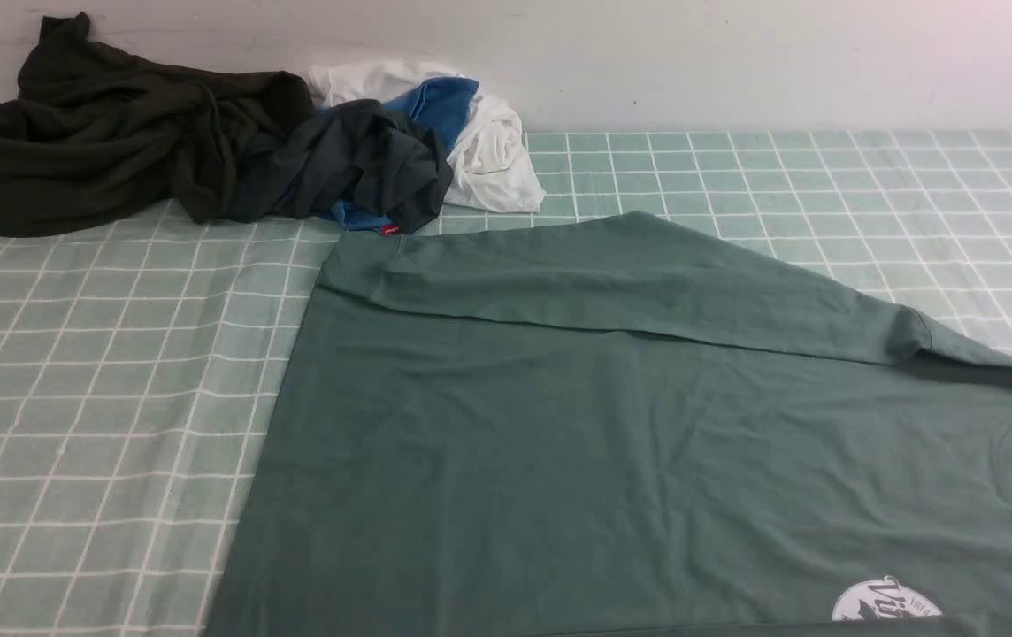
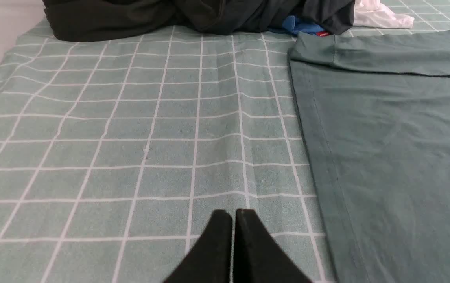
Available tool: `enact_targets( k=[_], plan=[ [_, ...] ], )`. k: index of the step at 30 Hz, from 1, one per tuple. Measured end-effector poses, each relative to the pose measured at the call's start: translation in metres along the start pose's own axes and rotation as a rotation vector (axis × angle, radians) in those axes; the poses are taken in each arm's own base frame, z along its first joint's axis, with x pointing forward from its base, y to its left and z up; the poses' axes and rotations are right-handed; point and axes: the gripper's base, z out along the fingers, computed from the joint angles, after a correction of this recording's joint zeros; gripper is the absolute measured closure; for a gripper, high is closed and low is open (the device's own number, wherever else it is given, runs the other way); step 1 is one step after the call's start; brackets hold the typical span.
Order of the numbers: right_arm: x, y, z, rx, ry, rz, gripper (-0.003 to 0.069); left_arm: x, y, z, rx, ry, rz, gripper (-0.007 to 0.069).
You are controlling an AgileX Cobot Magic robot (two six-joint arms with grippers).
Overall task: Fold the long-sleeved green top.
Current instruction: Use the left arm to clamp the cuff closest to it
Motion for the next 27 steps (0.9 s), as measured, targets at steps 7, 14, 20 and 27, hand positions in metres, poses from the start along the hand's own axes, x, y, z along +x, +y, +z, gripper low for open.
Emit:
enact_targets(
  k=[7,14,20,27],
  plan=[
    [0.0000,0.0000,0.0000,0.000,0.000,0.000,0.0673,0.0000,0.0000,0.0000,0.000,0.000,0.000,0.0627],
    [0.0000,0.0000,0.0000,0.000,0.000,0.000,0.0673,0.0000,0.0000,0.0000,0.000,0.000,0.000,0.0627],
    [0.0000,0.0000,0.0000,0.000,0.000,0.000,0.0673,0.0000,0.0000,0.0000,0.000,0.000,0.000,0.0627],
    [0.0001,-0.0012,0.0000,0.013,0.001,-0.048,0.0673,0.0000,0.0000,0.0000,0.000,0.000,0.000,0.0627]
  ],
)
